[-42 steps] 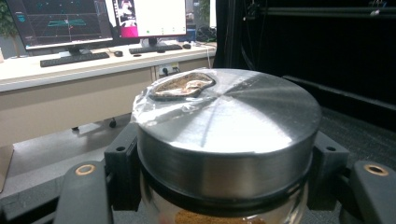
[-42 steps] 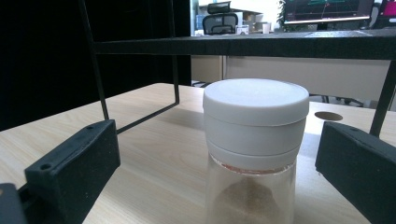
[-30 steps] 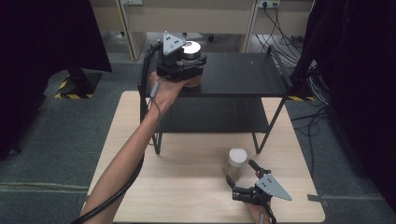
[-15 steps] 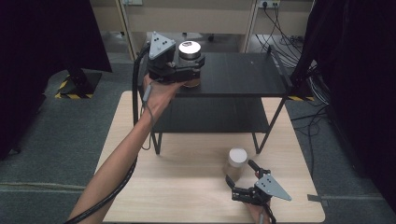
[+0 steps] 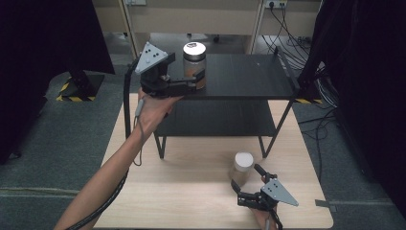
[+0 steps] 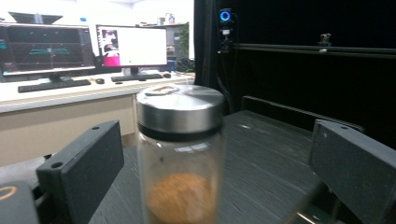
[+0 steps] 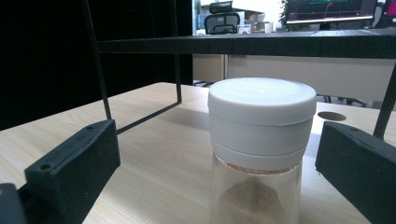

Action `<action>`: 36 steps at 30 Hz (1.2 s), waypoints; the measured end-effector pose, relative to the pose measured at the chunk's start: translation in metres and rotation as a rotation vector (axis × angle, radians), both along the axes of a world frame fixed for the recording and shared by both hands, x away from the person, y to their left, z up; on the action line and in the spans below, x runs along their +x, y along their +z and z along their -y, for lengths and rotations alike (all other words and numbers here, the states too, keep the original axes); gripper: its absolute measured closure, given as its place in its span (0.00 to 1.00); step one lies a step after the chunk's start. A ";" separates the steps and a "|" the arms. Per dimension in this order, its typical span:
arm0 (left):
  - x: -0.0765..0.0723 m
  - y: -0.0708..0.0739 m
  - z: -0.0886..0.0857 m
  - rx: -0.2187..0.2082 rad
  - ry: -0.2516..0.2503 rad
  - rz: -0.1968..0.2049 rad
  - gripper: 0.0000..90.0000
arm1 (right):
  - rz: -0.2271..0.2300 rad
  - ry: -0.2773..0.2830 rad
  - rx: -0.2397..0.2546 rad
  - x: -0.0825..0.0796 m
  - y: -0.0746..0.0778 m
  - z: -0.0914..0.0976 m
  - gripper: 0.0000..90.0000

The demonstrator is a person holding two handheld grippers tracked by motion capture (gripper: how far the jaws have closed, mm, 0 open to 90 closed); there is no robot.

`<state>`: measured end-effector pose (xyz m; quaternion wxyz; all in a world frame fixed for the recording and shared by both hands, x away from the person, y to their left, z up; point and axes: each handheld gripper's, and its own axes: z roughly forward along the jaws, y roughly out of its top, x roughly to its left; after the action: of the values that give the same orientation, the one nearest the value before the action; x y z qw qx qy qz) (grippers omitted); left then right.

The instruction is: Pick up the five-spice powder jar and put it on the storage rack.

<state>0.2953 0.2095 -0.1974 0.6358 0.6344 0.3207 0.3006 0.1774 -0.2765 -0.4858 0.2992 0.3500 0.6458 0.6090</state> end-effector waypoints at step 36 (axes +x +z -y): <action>-0.058 -0.136 -0.030 -0.032 -0.355 0.014 0.04 | 0.004 0.000 -0.002 -0.001 0.000 -0.001 0.00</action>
<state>0.2375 0.2390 -0.3339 0.6913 0.6686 0.2041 0.1829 0.1760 -0.2759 -0.4858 0.3010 0.3484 0.6459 0.6090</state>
